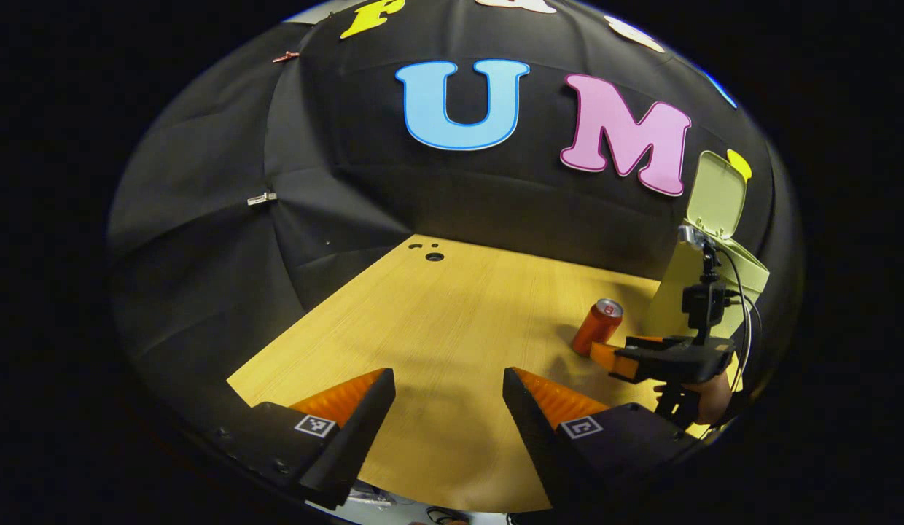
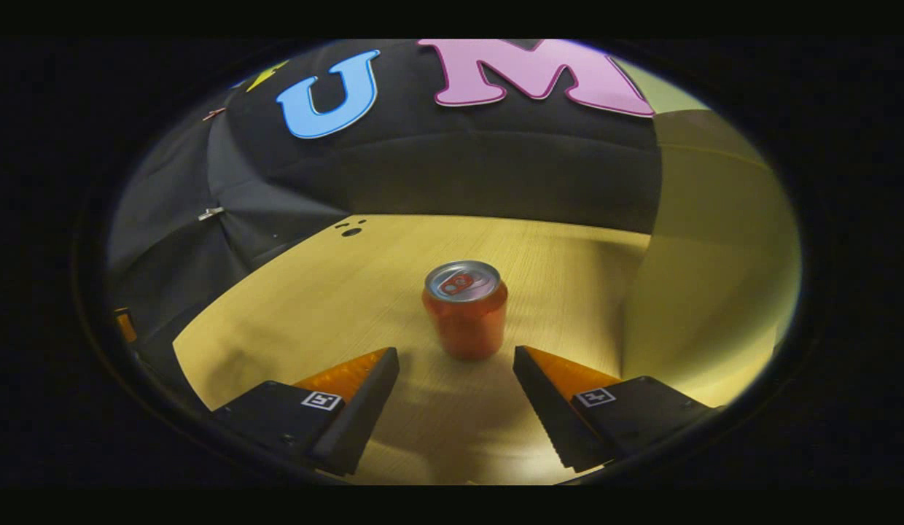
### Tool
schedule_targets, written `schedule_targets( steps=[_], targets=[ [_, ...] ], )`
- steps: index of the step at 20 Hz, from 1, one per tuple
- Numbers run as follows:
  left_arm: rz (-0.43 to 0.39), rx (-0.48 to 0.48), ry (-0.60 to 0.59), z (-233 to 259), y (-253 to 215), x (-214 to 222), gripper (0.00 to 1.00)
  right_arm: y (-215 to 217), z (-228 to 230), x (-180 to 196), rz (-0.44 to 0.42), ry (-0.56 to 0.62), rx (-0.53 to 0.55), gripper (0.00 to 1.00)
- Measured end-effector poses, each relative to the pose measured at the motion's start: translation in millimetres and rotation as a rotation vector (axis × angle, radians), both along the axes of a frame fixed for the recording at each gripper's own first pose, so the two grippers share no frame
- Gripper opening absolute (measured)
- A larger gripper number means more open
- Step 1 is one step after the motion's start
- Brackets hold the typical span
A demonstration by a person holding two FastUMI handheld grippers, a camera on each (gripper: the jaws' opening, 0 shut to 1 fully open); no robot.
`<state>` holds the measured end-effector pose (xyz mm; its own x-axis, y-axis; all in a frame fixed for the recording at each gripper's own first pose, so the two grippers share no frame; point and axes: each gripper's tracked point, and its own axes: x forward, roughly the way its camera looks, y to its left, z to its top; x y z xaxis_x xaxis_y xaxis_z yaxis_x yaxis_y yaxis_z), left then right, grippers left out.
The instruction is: Press the lid of the desktop garbage bin to open it, pick up the crumpled paper on the desktop and throw it into the bin, then pick up the pop can on the desktop and drop it into the bin, and finally close the garbage bin lid.
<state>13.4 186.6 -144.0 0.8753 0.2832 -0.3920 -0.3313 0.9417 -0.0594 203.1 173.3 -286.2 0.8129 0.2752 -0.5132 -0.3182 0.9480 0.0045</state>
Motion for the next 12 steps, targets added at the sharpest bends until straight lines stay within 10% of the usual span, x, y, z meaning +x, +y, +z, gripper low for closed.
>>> schedule_targets(
  steps=[12],
  targets=[
    [0.041, -0.002, 0.044, -13.3, -4.8, 6.0, 0.96, 11.3, -16.2, 61.8, -0.038, -0.021, 0.015, 0.93]
  ],
)
